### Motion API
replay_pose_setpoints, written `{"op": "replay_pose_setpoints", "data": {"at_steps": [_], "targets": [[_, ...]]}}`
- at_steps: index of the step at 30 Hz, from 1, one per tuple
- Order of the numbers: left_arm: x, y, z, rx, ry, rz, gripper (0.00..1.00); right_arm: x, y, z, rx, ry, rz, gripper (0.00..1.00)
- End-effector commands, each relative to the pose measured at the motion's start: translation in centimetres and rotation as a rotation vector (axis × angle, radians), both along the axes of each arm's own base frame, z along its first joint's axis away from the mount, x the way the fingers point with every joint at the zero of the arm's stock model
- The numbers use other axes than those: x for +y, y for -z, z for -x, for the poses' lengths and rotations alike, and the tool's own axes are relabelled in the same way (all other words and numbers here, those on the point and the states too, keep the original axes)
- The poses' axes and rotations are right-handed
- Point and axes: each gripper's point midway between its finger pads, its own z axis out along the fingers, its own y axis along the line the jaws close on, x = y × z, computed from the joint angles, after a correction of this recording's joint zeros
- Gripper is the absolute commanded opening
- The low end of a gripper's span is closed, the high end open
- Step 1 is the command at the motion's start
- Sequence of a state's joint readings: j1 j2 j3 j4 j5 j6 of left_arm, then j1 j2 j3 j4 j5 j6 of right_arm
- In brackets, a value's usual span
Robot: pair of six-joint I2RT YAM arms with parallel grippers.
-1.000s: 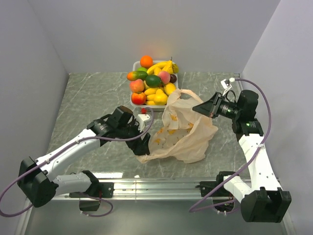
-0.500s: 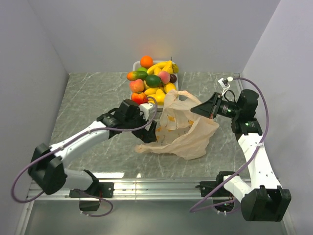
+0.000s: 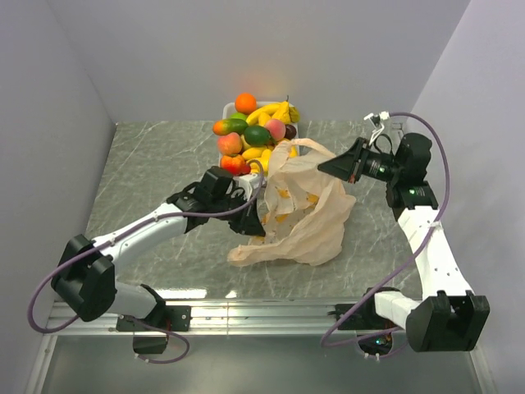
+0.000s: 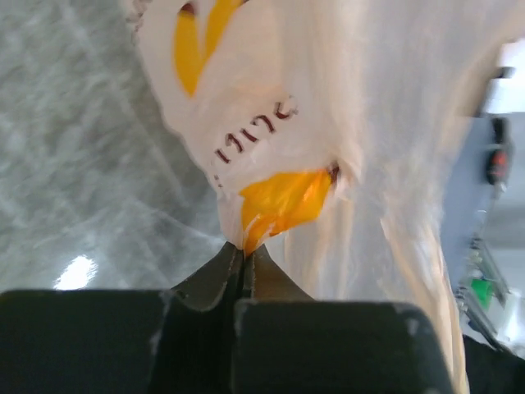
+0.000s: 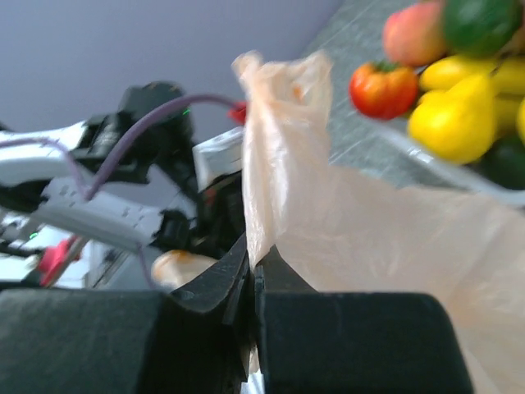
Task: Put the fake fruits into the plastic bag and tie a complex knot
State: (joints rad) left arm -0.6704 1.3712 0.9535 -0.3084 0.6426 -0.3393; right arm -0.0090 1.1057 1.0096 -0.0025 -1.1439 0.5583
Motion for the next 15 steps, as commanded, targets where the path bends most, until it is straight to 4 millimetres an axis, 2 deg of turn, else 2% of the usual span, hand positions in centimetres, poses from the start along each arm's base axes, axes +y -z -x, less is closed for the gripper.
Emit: {"op": "replay_pose_setpoints", "data": {"at_steps": [1, 2, 3, 4, 5, 6, 7, 8, 9, 11, 12, 14, 15], "targets": [[-1.2, -5.9, 0.5, -0.004, 0.017, 0.194, 0.00, -1.6, -1.5, -3.2, -0.080, 0.177, 0.103, 0.22], [-1.1, -6.1, -0.3, 0.015, -0.065, 0.179, 0.00, -2.4, -0.9, -4.0, -0.035, 0.250, 0.137, 0.51], [-1.0, -6.7, -0.8, 0.009, -0.103, 0.177, 0.00, -3.0, -1.5, -4.2, -0.020, 0.291, 0.163, 0.56], [-1.1, -7.7, -1.4, 0.001, -0.135, 0.183, 0.00, -3.6, 0.5, -3.4, 0.067, 0.304, 0.232, 0.59], [-0.9, -7.8, -1.7, 0.017, -0.160, 0.170, 0.00, -5.3, 1.3, -3.9, 0.097, 0.405, 0.303, 0.68], [-1.1, -7.9, -2.0, 0.005, -0.187, 0.152, 0.01, -6.1, 1.6, -3.5, 0.118, 0.440, 0.342, 0.71], [-1.2, -8.6, -2.5, -0.012, -0.214, 0.145, 0.00, -7.0, 2.9, -1.9, 0.177, 0.455, 0.398, 0.74], [-1.5, -8.8, -2.4, -0.014, -0.224, 0.134, 0.01, -7.3, 3.4, -1.0, 0.203, 0.453, 0.417, 0.75], [-2.1, -9.0, -2.2, -0.026, -0.227, 0.117, 0.01, -7.6, 4.0, 0.9, 0.238, 0.433, 0.443, 0.76], [-2.7, -9.3, -2.2, -0.067, -0.234, 0.098, 0.00, -7.4, 4.5, 2.7, 0.278, 0.403, 0.455, 0.79], [-3.3, -9.0, -1.8, -0.077, -0.223, 0.079, 0.00, -6.9, 4.9, 3.7, 0.314, 0.366, 0.443, 0.79], [-3.9, -9.6, -2.3, -0.103, -0.250, 0.075, 0.01, -6.0, 6.3, 6.1, 0.434, 0.291, 0.419, 0.79], [-4.6, -9.4, -2.0, -0.109, -0.236, 0.067, 0.01, -4.9, 7.3, 7.3, 0.508, 0.222, 0.370, 0.79]]}}
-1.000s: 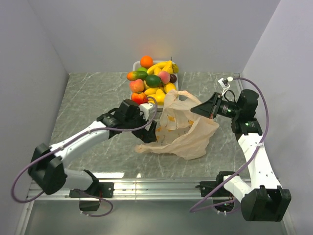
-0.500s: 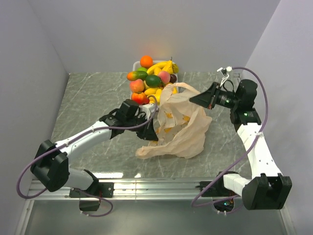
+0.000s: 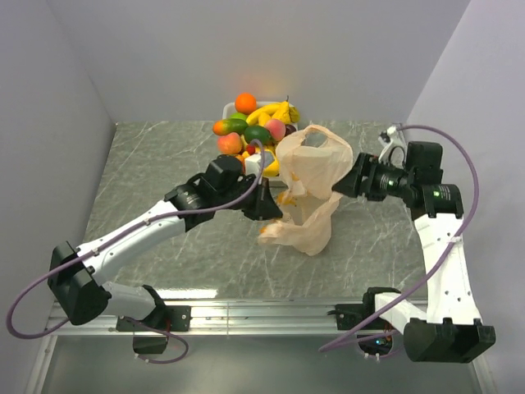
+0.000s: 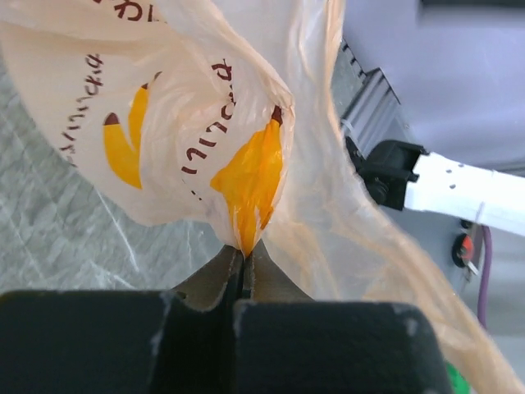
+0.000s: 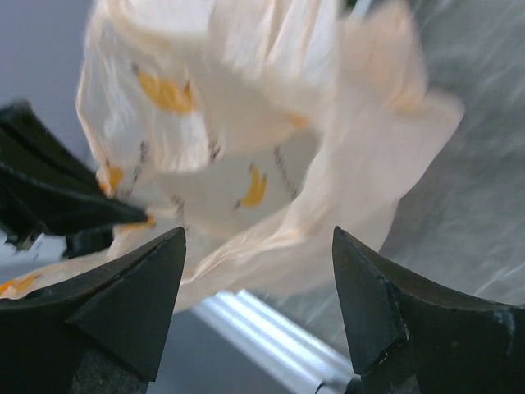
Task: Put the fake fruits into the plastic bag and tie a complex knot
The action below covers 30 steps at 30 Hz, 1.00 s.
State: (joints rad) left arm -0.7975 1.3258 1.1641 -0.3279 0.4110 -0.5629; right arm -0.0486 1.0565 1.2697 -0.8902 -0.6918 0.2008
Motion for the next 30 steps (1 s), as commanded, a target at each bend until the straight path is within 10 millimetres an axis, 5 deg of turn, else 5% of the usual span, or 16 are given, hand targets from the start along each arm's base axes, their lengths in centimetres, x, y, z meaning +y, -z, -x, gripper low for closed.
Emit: {"op": "replay_pose_setpoints", "data": {"at_steps": [1, 6, 18, 21, 25, 26, 28, 30], "targets": [[-1.2, -0.8, -1.4, -0.055, -0.083, -0.044, 0.01, 1.9, 3.2, 5.6, 0.287, -0.099, -0.109, 0.79], [-3.6, -1.8, -1.6, -0.162, -0.073, -0.090, 0.01, 3.6, 4.5, 7.0, 0.427, -0.113, -0.265, 0.83], [-4.9, -1.9, -2.4, -0.124, -0.121, -0.086, 0.00, 5.5, 7.6, 7.5, 0.608, -0.061, -0.433, 0.84], [-5.2, -2.9, -2.1, -0.124, -0.103, -0.051, 0.00, 5.9, 6.7, 6.9, 0.564, -0.093, -0.464, 0.74], [-5.0, -3.2, -1.5, -0.100, -0.064, -0.013, 0.00, 6.2, 4.7, 6.4, 0.478, -0.167, -0.509, 0.39], [-5.1, -3.4, -0.9, -0.062, -0.028, 0.020, 0.00, 5.9, 4.1, 6.2, 0.438, -0.177, -0.512, 0.21], [-3.6, -3.2, -1.3, 0.007, -0.041, 0.075, 0.00, 5.1, 2.7, 6.4, 0.313, -0.220, -0.470, 0.00], [-1.7, -3.4, -2.0, 0.058, -0.032, 0.156, 0.00, 3.5, 1.7, 6.2, 0.166, -0.222, -0.410, 0.00]]}}
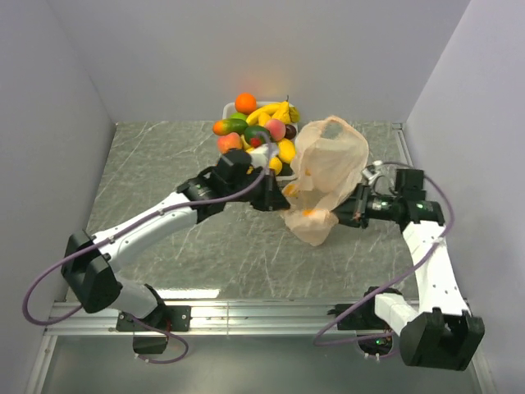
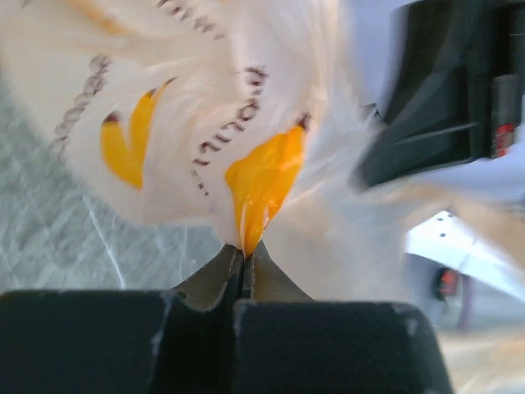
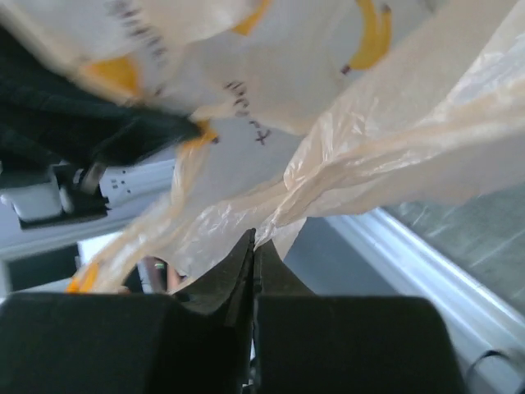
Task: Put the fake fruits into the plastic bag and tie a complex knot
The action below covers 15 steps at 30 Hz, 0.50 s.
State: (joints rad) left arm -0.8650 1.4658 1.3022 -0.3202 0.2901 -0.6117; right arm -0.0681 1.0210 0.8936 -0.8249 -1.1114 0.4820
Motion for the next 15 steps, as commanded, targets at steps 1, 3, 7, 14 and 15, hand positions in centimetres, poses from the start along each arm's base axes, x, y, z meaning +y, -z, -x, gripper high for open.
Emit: {"op": "replay_pose_setpoints", "data": {"at_steps": [1, 3, 7, 14, 15], "targets": [[2.5, -3.4, -0.2, 0.103, 0.019, 0.222, 0.00, -1.7, -4.5, 0.2, -0.356, -0.041, 0.016, 0.00], [4.1, -5.0, -0.9, 0.103, 0.044, 0.330, 0.00, -3.8, -4.8, -0.3, -0.541, -0.034, 0.122, 0.00], [6.4, -5.3, -1.0, 0.152, 0.044, 0.459, 0.00, -6.1, -5.1, -0.1, -0.692, 0.017, 0.214, 0.00], [7.5, -5.6, -0.2, 0.156, 0.105, 0.504, 0.00, -8.2, -5.8, 0.1, -0.870, -0.027, 0.405, 0.00], [7.6, -5.5, -0.4, 0.151, 0.105, 0.504, 0.00, -8.9, -5.9, 0.0, -0.953, -0.064, 0.491, 0.00]]}}
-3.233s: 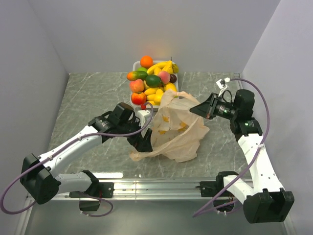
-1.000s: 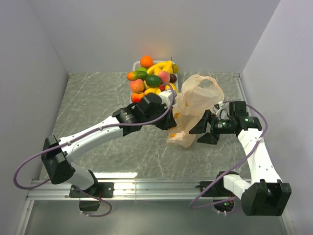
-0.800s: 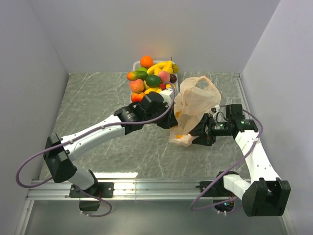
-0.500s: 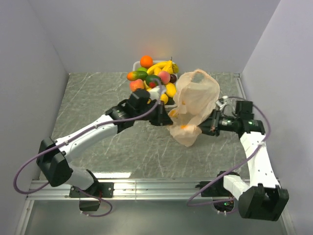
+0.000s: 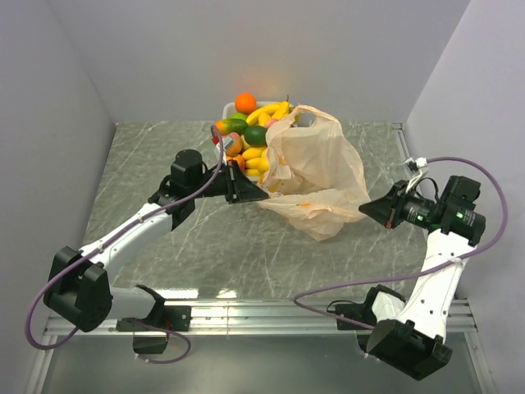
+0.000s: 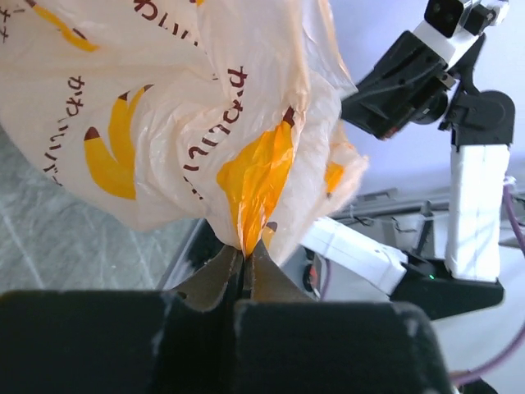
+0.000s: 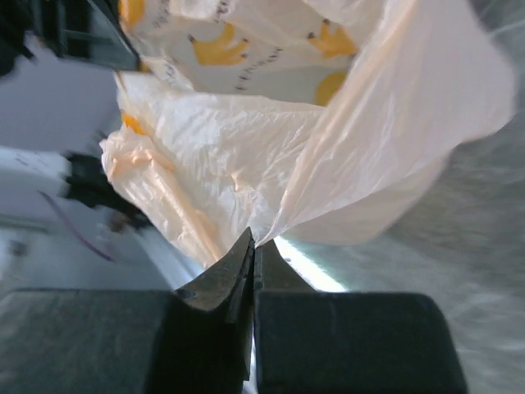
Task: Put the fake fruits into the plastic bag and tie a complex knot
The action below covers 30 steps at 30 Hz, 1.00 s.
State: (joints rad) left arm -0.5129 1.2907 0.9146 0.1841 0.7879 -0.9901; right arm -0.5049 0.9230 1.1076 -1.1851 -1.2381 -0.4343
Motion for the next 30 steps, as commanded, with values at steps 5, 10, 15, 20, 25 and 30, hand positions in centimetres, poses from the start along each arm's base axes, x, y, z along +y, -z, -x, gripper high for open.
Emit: {"op": "replay_pose_setpoints", "data": {"at_steps": [5, 10, 15, 20, 25, 30], "targets": [[-0.7, -3.9, 2.7, -0.178, 0.181, 0.133, 0.00, -2.4, 0.6, 1.3, -0.170, -0.044, 0.308, 0.27], [-3.8, -4.3, 5.8, -0.323, 0.309, 0.093, 0.00, -3.3, -2.0, -1.0, -0.125, 0.077, 0.201, 0.76], [-4.8, -3.4, 5.7, -0.336, 0.340, 0.103, 0.00, -4.9, -1.6, -3.7, -0.010, 0.197, 0.086, 0.88], [-5.3, -3.6, 5.5, -0.359, 0.343, 0.129, 0.00, -6.7, 3.2, -5.2, 0.114, 0.277, 0.177, 0.95], [-5.2, -4.1, 5.6, -0.374, 0.334, 0.150, 0.00, -6.2, 7.0, -3.9, 0.251, 0.214, 0.226, 0.95], [-5.2, -4.7, 5.7, -0.381, 0.335, 0.173, 0.00, -4.5, 8.7, -4.2, 0.334, 0.117, 0.181, 0.96]]}}
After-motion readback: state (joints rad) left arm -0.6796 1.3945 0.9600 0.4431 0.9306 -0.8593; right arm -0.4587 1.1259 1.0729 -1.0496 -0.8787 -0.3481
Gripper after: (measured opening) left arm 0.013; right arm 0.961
